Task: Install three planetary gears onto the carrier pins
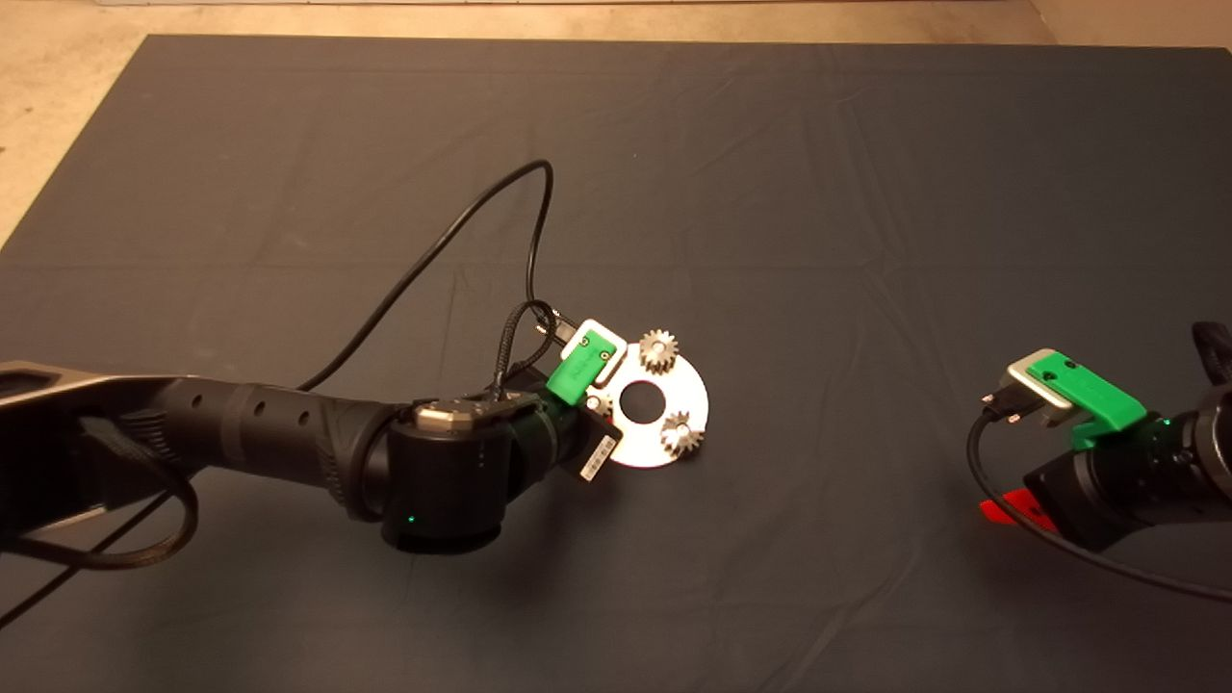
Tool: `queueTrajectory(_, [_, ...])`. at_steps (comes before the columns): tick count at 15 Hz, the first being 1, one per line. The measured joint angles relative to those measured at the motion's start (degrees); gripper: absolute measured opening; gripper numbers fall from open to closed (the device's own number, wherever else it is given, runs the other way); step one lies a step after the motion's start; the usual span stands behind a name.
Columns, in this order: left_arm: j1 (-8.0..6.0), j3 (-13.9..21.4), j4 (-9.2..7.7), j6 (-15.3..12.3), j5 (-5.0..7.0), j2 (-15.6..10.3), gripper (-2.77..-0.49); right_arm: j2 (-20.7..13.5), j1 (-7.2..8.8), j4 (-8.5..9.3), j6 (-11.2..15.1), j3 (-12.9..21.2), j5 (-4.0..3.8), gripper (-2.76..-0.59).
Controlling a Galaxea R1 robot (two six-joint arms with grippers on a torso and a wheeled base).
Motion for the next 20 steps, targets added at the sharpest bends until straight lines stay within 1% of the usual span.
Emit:
queueTrajectory(2, [0.00, 0.02, 0.00, 0.00, 0.00, -0.02, -1.76, -0.02, 0.00, 0.00, 0.00, 0.00, 0.00, -1.75])
queueTrajectory(3, [0.00, 0.06, 0.00, 0.00, 0.00, -0.02, -1.67, -0.02, 0.00, -0.01, 0.00, 0.00, 0.00, -1.75])
queueTrajectory(4, [0.00, 0.51, 0.00, 0.00, 0.06, -0.04, -1.64, 0.01, 0.00, 0.00, 0.00, 0.00, 0.01, -1.75])
queueTrajectory(5, [0.00, 1.66, -0.01, -0.01, 0.15, -0.11, -1.61, 0.01, 0.00, 0.00, 0.00, 0.00, 0.00, -1.75])
queueTrajectory(6, [0.00, 3.52, -0.10, -0.11, 0.20, -0.26, -1.52, 0.12, 0.00, 0.00, 0.00, 0.00, -0.02, -1.75])
queueTrajectory(7, [-0.03, 5.83, -0.48, -0.65, 0.20, -0.30, -1.50, 0.49, 0.00, 0.00, 0.02, 0.00, -0.11, -1.75])
queueTrajectory(8, [-0.33, 7.95, -1.97, -1.31, 0.17, -0.28, -1.50, 1.50, 0.07, 0.07, 0.02, 0.00, -0.22, -1.75])
queueTrajectory(9, [-1.19, 9.84, -4.75, -2.87, 0.13, -0.20, -1.50, 3.47, 0.50, 0.22, 0.15, 0.00, -0.33, -1.75])
queueTrajectory(10, [-2.85, 11.84, -8.47, -5.41, 0.15, -0.22, -1.50, 6.65, 1.13, 0.55, 1.09, 0.00, -0.44, -1.75])
queueTrajectory(11, [-4.70, 13.88, -12.60, -8.89, 0.15, -0.22, -1.50, 10.12, 1.70, 0.85, 2.16, -0.02, -0.44, -1.75])
queueTrajectory(12, [-6.22, 15.62, -17.37, -12.60, 0.15, -0.19, -1.50, 14.58, 2.34, 1.23, 4.59, -0.02, -0.33, -1.75])
queueTrajectory(13, [-7.42, 16.90, -22.47, -15.59, 0.17, -0.20, -1.50, 19.19, 2.78, 1.57, 7.92, -0.02, -0.26, -1.75])
queueTrajectory(14, [-8.59, 17.75, -27.39, -18.67, 0.17, -0.20, -1.50, 23.65, 2.86, 1.92, 11.27, -0.02, -0.16, -1.75])
queueTrajectory(15, [-10.41, 18.57, -31.91, -21.99, 0.20, -0.17, -1.50, 27.72, 2.84, 2.41, 15.59, -0.02, 0.20, -1.75])
queueTrajectory(16, [-12.68, 19.24, -35.82, -25.92, 0.17, -0.15, -1.50, 30.66, 2.82, 2.77, 20.08, -0.02, 0.29, -1.75])
queueTrajectory(17, [-14.78, 19.86, -39.10, -29.33, 0.21, -0.15, -1.50, 32.45, 2.70, 2.95, 23.72, -0.02, 0.32, -1.75])
queueTrajectory(18, [-16.12, 20.26, -41.68, -31.70, 0.20, -0.15, -1.50, 33.48, 1.95, 3.16, 27.09, -0.04, 0.21, -1.75])
queueTrajectory(19, [-16.68, 20.61, -43.34, -34.33, 0.22, -0.11, -1.50, 33.99, 0.45, 3.17, 28.90, -0.09, 0.11, -1.75])
queueTrajectory(20, [-17.03, 20.95, -44.19, -36.71, 0.20, 0.00, -1.50, 34.54, -2.06, 3.17, 29.93, -0.11, -0.16, -1.75])
